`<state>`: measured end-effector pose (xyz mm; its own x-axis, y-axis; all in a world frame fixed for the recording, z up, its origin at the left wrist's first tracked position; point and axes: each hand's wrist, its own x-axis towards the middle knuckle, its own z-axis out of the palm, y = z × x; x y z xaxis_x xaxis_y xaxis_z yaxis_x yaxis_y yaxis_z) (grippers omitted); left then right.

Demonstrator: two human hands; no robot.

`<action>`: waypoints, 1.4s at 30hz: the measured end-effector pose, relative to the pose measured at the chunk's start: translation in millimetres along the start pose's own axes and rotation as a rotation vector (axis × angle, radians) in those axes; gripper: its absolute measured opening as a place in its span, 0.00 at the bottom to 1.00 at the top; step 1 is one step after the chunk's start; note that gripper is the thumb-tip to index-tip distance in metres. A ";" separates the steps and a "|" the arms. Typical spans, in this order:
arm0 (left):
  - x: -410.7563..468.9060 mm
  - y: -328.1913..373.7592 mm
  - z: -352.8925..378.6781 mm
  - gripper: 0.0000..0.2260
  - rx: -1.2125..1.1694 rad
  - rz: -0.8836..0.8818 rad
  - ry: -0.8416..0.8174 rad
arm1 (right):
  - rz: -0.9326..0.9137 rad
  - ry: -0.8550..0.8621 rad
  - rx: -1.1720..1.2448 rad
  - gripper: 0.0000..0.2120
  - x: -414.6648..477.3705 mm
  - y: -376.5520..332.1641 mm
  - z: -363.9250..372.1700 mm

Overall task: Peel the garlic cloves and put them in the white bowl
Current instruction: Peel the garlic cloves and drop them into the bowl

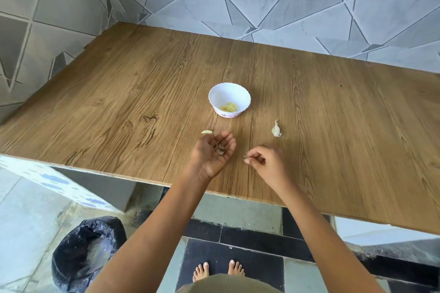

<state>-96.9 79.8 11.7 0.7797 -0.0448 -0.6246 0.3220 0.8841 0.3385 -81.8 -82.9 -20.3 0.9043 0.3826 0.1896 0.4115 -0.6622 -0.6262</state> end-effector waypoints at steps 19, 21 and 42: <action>-26.7 1.4 -15.7 0.15 0.000 0.128 0.020 | 0.143 0.018 0.665 0.04 6.9 -31.2 -20.7; -33.0 -2.8 -16.2 0.15 -0.022 0.162 0.027 | 0.171 0.008 0.821 0.04 2.5 -39.3 -21.1; -75.4 -27.2 -22.3 0.19 -0.089 0.322 0.127 | -0.488 0.105 0.033 0.08 -7.4 -71.4 10.6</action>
<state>-176.4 69.5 33.8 0.7586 0.2959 -0.5805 0.0185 0.8808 0.4731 -119.0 -31.7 15.0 0.6146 0.5749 0.5401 0.7870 -0.4008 -0.4690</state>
